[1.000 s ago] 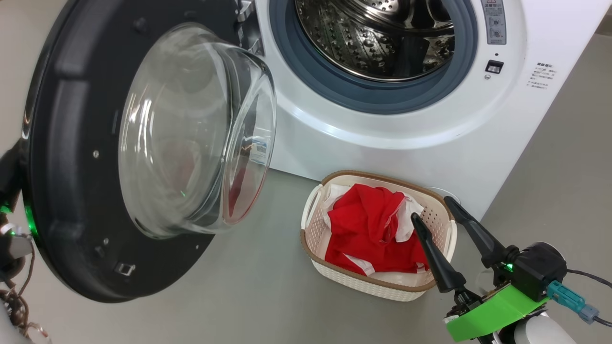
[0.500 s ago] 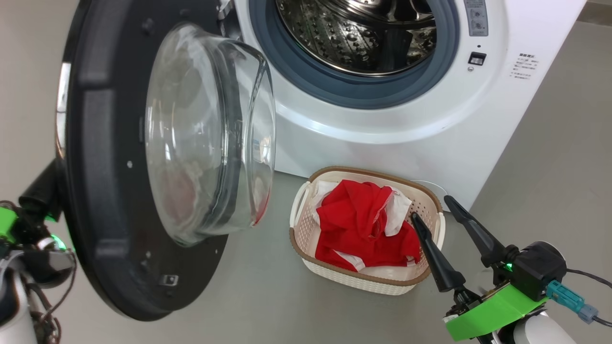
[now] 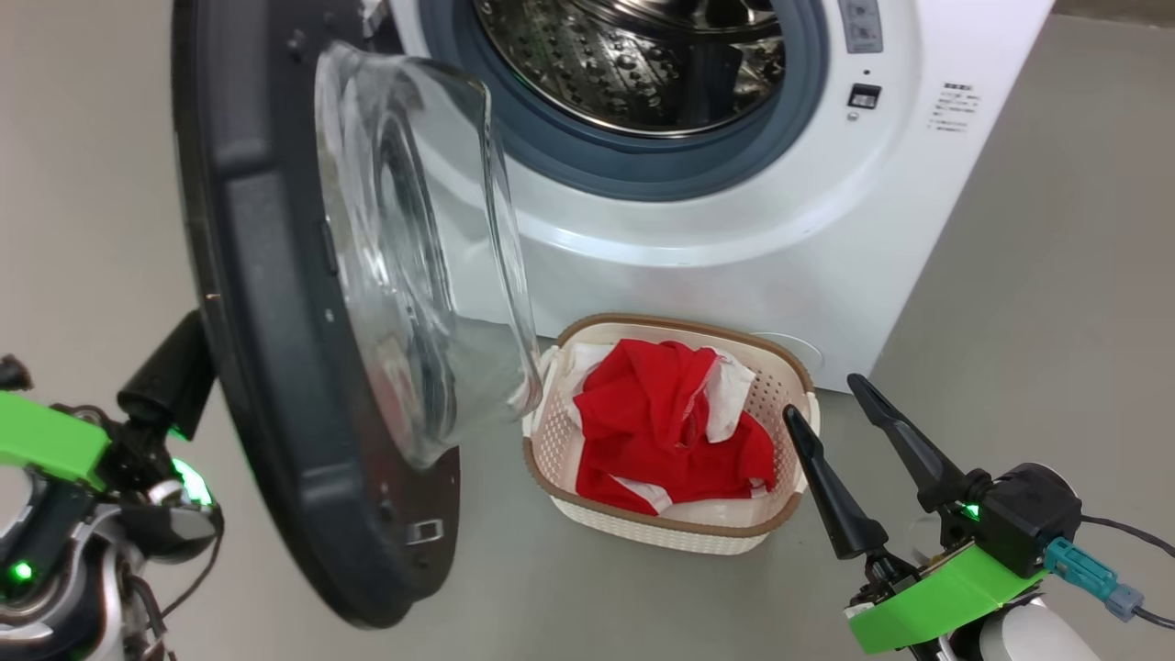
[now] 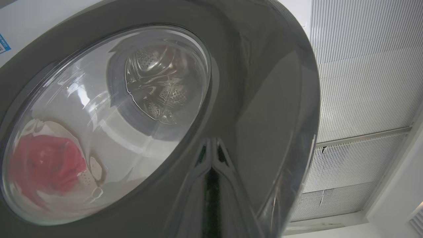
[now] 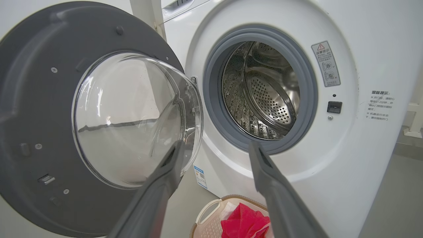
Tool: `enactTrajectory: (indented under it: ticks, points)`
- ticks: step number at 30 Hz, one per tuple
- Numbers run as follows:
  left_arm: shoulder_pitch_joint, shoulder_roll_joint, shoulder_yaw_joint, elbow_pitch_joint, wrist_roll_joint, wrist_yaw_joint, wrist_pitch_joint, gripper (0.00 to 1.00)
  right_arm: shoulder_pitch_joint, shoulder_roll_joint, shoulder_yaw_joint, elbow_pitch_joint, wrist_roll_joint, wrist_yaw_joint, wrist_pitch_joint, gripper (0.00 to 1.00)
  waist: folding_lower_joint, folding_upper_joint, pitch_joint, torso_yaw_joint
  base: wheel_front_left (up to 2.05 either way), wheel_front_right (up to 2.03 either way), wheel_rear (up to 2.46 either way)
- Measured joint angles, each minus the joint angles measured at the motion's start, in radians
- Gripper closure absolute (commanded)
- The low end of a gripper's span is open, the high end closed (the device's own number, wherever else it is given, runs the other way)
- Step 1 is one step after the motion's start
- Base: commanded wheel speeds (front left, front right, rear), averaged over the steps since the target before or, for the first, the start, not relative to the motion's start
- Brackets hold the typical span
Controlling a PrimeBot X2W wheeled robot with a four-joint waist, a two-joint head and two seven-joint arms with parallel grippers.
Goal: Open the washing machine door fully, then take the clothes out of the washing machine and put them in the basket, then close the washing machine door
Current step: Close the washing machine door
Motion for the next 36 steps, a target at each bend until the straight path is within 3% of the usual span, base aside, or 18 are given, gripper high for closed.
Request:
enactTrajectory:
  ticks: [14, 23, 25, 26, 27, 28, 32, 36]
  points:
    - [0.035, 0.001, -0.093, -0.053, -0.053, 0.01, -0.047, 1.0, 0.0, 0.001, -0.004, 0.0, 0.0, 0.0, 0.0, 0.0, 0.0, 0.0, 0.002, -0.075, 0.0, 0.0, 0.0]
    - [0.048, 0.001, -0.085, -0.063, -0.096, 0.019, -0.067, 1.0, 0.0, 0.003, -0.005, 0.0, 0.0, 0.0, 0.0, 0.0, 0.0, 0.0, -0.009, -0.099, 0.0, 0.0, 0.0]
    - [0.063, 0.007, -0.081, -0.077, -0.087, -0.004, -0.075, 1.0, 0.0, 0.004, -0.005, 0.0, 0.0, 0.0, 0.0, 0.0, 0.0, 0.0, -0.011, -0.101, 0.0, 0.0, 0.0]
    - [0.072, 0.016, -0.081, -0.086, -0.072, -0.036, -0.086, 0.76, 0.0, 0.005, -0.006, 0.0, 0.0, 0.0, 0.0, 0.0, 0.0, 0.0, -0.012, -0.101, 0.0, 0.0, 0.0]
    - [0.081, 0.025, -0.081, -0.091, -0.052, -0.06, -0.097, 0.04, 0.0, 0.005, -0.006, 0.001, 0.0, 0.0, 0.0, 0.0, 0.0, -0.0001, -0.013, -0.101, 0.0, 0.0, 0.0]
    - [0.091, 0.034, -0.083, -0.094, -0.024, -0.082, -0.111, 0.0, 0.0, 0.006, -0.006, 0.001, 0.0, 0.0, 0.0, 0.0, 0.0, 0.0, -0.015, -0.101, 0.0, 0.0, 0.0]
    - [0.139, 0.059, -0.087, -0.095, 0.084, -0.169, -0.185, 0.0, 0.001, 0.006, -0.006, 0.002, 0.0, 0.0, 0.0, 0.0, 0.0, 0.0, -0.023, -0.1, 0.0, 0.0, 0.0]
    - [0.17, 0.098, -0.104, -0.105, 0.264, -0.299, -0.308, 0.0, 0.004, 0.006, -0.003, 0.005, 0.0, 0.0, 0.0, 0.0, 0.0, 0.0, -0.03, -0.096, 0.0, 0.0, 0.0]
